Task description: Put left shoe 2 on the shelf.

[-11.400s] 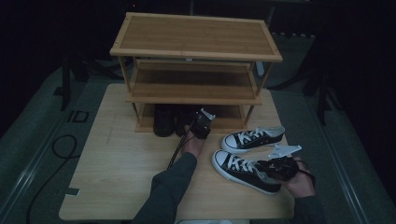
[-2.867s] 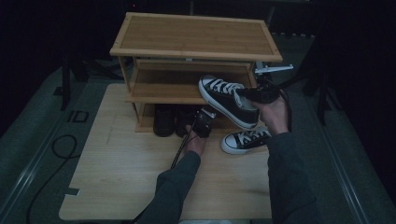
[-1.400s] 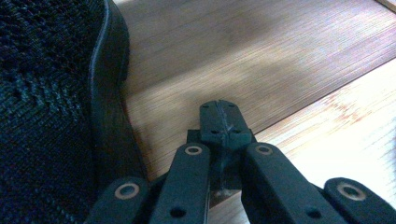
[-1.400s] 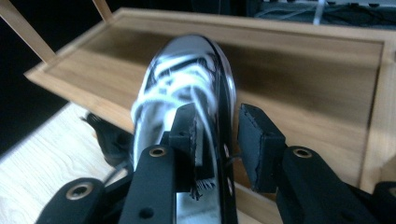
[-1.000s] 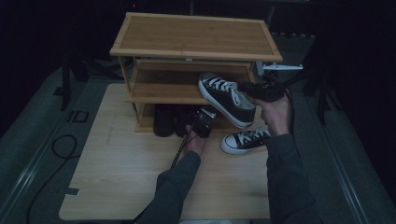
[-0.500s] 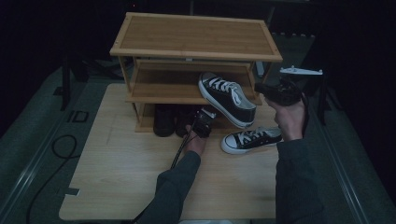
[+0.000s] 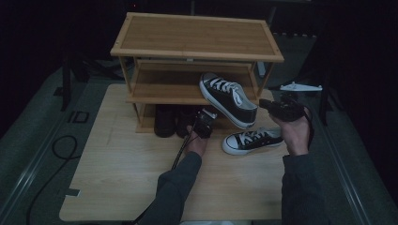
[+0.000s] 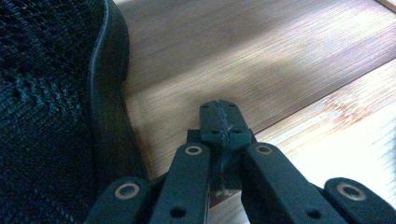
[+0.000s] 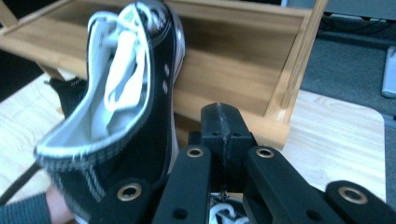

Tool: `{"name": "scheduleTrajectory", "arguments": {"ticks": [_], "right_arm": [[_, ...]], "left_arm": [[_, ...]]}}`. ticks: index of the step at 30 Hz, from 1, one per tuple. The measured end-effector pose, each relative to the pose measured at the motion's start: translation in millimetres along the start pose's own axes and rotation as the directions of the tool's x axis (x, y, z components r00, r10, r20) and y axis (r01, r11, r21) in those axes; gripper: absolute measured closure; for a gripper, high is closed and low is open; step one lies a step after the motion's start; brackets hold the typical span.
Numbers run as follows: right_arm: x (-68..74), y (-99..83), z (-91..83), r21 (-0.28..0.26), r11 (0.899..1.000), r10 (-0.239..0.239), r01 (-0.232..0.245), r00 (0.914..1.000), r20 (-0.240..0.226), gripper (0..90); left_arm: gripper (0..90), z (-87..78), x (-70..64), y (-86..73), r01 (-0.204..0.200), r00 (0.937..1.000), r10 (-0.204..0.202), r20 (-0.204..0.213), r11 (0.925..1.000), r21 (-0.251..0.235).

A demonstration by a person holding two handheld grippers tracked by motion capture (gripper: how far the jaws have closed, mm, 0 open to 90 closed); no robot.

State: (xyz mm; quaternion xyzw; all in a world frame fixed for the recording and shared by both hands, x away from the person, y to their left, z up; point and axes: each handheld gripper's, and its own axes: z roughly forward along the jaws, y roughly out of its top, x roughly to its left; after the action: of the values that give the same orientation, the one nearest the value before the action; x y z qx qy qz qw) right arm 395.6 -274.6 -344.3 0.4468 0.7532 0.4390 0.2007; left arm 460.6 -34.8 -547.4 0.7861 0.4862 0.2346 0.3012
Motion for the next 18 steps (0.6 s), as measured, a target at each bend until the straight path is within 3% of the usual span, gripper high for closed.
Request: {"name": "scheduleTrajectory", "arguments": {"ticks": [5,18], "right_arm": [[1.9,-7.7,-0.7,0.032,0.999,-0.039,0.040,0.9988,-0.029,90.0],[1.7,-26.0,-6.9,0.070,0.994,-0.077,0.083,0.9936,-0.082,90.0]], "left_arm": [[90.0,0.0,-0.1,0.0,0.001,1.0000,-0.001,-0.001,1.0000,0.000],[90.0,0.0,-0.1,0.0,0.001,1.0000,-0.001,-0.001,1.0000,0.000]]}}
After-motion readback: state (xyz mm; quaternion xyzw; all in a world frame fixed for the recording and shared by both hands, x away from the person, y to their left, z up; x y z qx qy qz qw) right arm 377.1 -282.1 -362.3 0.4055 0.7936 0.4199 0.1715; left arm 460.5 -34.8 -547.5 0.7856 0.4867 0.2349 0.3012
